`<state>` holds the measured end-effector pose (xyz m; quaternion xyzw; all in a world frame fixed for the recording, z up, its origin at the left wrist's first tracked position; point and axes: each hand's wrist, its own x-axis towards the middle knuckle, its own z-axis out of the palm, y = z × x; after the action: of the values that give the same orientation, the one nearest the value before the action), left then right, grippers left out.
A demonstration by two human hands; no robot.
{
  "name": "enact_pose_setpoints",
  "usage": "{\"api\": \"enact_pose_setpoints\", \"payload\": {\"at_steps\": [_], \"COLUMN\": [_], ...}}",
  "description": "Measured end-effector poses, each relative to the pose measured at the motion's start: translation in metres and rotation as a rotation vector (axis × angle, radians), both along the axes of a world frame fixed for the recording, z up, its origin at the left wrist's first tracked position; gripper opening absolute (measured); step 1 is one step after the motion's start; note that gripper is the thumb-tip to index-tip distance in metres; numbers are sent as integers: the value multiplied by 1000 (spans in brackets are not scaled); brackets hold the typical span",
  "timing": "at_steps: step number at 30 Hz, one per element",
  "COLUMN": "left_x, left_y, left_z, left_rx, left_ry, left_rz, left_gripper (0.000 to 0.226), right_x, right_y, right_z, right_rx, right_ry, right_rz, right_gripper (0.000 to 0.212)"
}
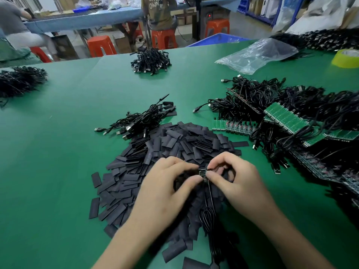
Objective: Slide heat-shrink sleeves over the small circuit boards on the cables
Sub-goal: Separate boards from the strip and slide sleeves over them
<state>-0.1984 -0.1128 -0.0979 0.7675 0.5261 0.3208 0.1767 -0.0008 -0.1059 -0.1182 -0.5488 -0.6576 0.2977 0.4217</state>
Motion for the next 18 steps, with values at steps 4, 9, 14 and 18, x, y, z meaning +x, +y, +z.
{"api": "enact_pose_setpoints", "payload": {"at_steps": [4,9,14,18], "left_x": [8,5,-5,-7], "left_y": [-9,-11,-10,-9], "left_z": [-5,-4,-3,-1], "left_rx": [-115,-308,-459,-514], "left_ry": [-313,-594,-738,-769], "left_rz": [21,-17,-104,-120], "left_gripper": [6,3,17,20], "right_x": [1,-4,-9,-10], "right_y": [0,-5,-8,-8], "right_z": [5,8,12,12], "right_rx": [-197,-207,-281,-363], "right_ry": [412,434,528,605], "right_rz": [174,222,289,304], "right_gripper": [17,8,8,9]}}
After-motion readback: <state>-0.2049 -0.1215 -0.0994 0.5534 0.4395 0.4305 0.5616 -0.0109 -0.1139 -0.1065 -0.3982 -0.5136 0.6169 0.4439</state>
